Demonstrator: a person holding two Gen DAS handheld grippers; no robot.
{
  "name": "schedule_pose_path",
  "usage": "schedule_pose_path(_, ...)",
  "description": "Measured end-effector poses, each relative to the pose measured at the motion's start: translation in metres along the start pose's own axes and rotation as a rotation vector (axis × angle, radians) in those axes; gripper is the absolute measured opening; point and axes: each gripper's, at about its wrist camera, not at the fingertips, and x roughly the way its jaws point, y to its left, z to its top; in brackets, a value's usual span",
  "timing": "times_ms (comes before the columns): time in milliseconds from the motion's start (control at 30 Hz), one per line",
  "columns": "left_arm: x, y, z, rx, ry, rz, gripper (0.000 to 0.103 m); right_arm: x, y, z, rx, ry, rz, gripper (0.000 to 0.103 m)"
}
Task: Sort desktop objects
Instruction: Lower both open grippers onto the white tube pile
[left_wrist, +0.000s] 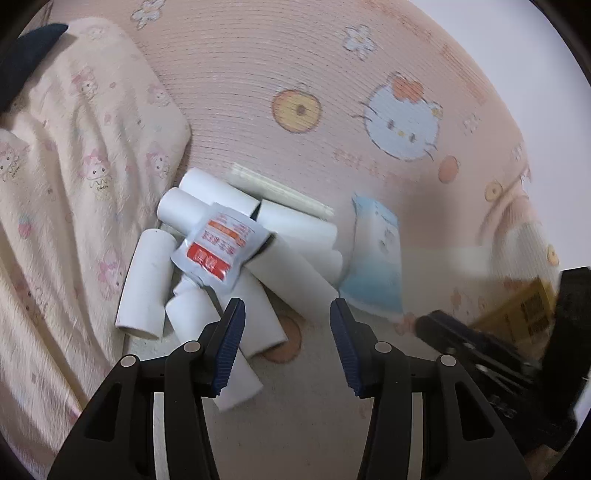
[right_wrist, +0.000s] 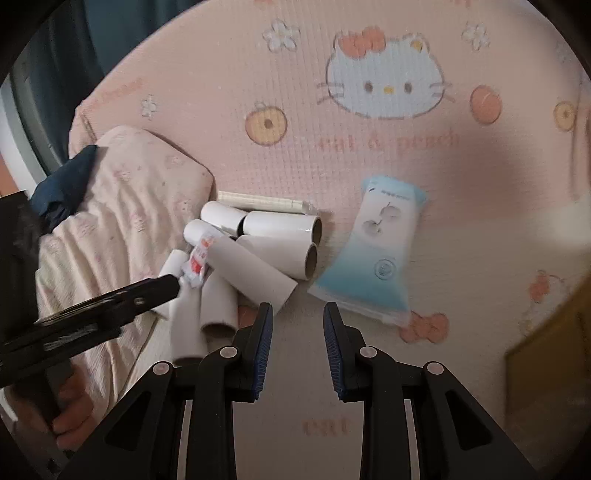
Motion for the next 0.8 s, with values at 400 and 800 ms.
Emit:
schedule_pose_path(400,0.037,0.040,0.073,-0.110,0.038,-0.022,0.052,0.065,-0.018,0.058,0.090,0.093,0.128,0.025)
schedule_pose_path(800,0.076,0.069,0.110,-0.266,0.052,-0.068,0.054,0.126,-0.069,0.103,0.356,0.167,0.159,0.025)
